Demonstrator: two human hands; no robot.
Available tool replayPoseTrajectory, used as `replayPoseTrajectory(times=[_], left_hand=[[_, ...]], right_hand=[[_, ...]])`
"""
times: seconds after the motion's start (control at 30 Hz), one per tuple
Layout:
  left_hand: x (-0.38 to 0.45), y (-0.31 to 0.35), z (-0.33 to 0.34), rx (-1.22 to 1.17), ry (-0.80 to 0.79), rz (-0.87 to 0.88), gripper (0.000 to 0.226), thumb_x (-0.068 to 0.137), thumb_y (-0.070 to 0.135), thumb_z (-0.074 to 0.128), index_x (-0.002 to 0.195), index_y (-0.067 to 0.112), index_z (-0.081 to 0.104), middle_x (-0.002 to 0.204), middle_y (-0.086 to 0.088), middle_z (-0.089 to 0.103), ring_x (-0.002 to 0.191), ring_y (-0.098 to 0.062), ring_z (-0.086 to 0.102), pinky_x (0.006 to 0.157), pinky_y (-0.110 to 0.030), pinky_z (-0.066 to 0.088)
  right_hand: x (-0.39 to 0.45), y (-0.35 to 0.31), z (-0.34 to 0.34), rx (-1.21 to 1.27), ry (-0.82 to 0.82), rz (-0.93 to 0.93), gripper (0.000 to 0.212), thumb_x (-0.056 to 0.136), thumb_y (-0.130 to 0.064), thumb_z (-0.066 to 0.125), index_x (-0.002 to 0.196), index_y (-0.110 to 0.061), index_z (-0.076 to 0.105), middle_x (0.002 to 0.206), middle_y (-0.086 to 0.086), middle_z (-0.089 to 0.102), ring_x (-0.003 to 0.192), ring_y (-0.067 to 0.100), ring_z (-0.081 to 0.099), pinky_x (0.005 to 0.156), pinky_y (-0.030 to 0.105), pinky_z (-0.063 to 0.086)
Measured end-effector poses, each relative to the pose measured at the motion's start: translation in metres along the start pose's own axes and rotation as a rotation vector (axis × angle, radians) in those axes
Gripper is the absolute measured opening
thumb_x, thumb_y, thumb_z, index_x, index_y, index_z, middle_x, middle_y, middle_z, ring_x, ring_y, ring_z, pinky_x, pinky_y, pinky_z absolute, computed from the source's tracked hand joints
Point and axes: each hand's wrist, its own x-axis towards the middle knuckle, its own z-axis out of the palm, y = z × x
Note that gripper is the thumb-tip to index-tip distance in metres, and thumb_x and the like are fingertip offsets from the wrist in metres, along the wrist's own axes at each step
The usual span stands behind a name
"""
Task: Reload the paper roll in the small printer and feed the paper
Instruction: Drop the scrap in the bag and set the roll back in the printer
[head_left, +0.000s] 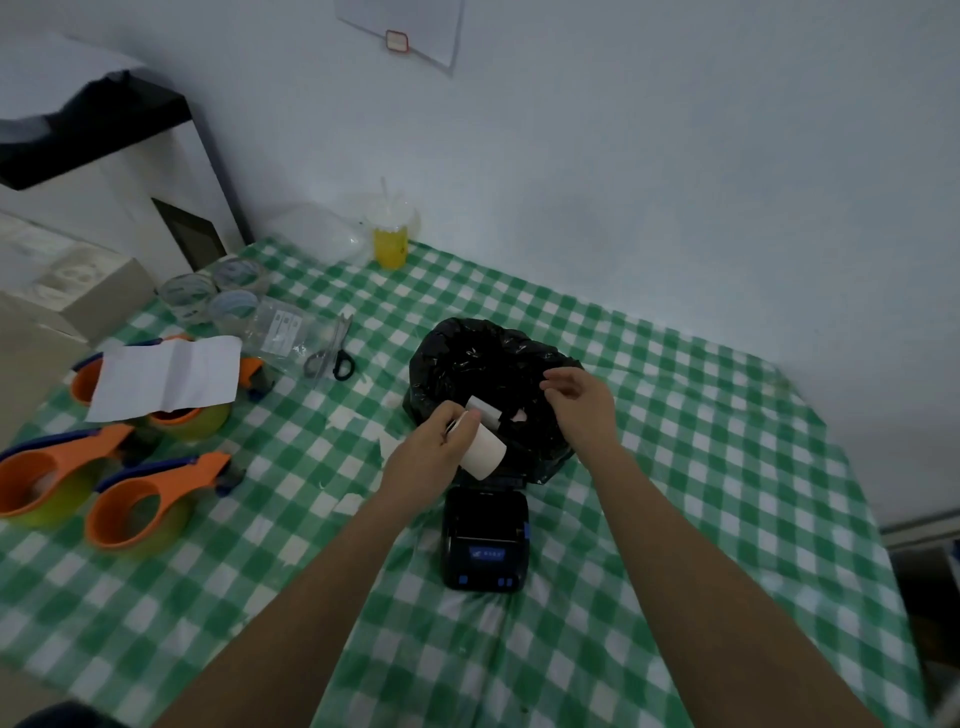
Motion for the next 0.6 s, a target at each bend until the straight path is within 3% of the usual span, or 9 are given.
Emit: replayPoseTrajectory(times=[0.07,0.13,0.27,0.4,0.6], left_hand=[[-0.003,0.002,0.000,-0.034,0.005,0.005,0.026,0.093,0.048,0.036,0.082,0.028,0.050,0.074,0.006,0.051,0.068,-0.016,0.051,0.064,-0.033,0.039],[-0.008,0.004,0.001,-0.096,-0.010,0.025,0.022,0.094,0.044,0.036,0.081,0.032,0.050,0.072,0.007,0.050,0.062,-0.011,0.048,0.059,-0.029,0.038],[-0.020,0.001,0.002,-0.155,-0.066,0.069,0.020,0.097,0.036,0.033,0.088,0.028,0.049,0.077,0.008,0.050,0.060,-0.001,0.047,0.057,-0.021,0.039],[-0.033,-0.008,0.008,-0.179,-0.126,0.083,0.022,0.098,0.033,0.029,0.101,0.022,0.048,0.083,0.006,0.051,0.057,0.007,0.048,0.053,-0.012,0.043],[-0.045,-0.037,0.018,-0.130,-0.259,-0.056,0.023,0.096,0.037,0.035,0.118,0.035,0.043,0.092,0.006,0.055,0.072,-0.007,0.054,0.065,-0.020,0.043]], right_hand=[[-0.018,-0.005,0.000,0.081,-0.062,-0.027,0.016,0.087,-0.009,0.059,0.095,-0.018,0.068,0.099,0.002,0.070,0.093,0.012,0.064,0.080,0.019,0.052],[-0.043,-0.008,0.000,0.139,-0.185,-0.042,0.013,0.088,-0.017,0.059,0.090,-0.024,0.070,0.097,0.000,0.071,0.094,0.012,0.064,0.089,0.031,0.053],[-0.088,-0.002,-0.002,0.159,-0.372,-0.054,0.012,0.088,-0.028,0.059,0.093,-0.029,0.070,0.097,-0.001,0.071,0.092,0.014,0.066,0.085,0.035,0.055],[-0.109,0.015,0.001,0.051,-0.386,-0.080,0.036,0.080,-0.030,0.070,0.115,-0.022,0.063,0.105,-0.001,0.069,0.094,0.010,0.066,0.085,0.032,0.056],[-0.124,0.047,0.007,-0.005,-0.339,-0.061,0.041,0.078,-0.022,0.072,0.117,-0.017,0.061,0.111,-0.002,0.066,0.099,0.009,0.063,0.091,0.029,0.053]])
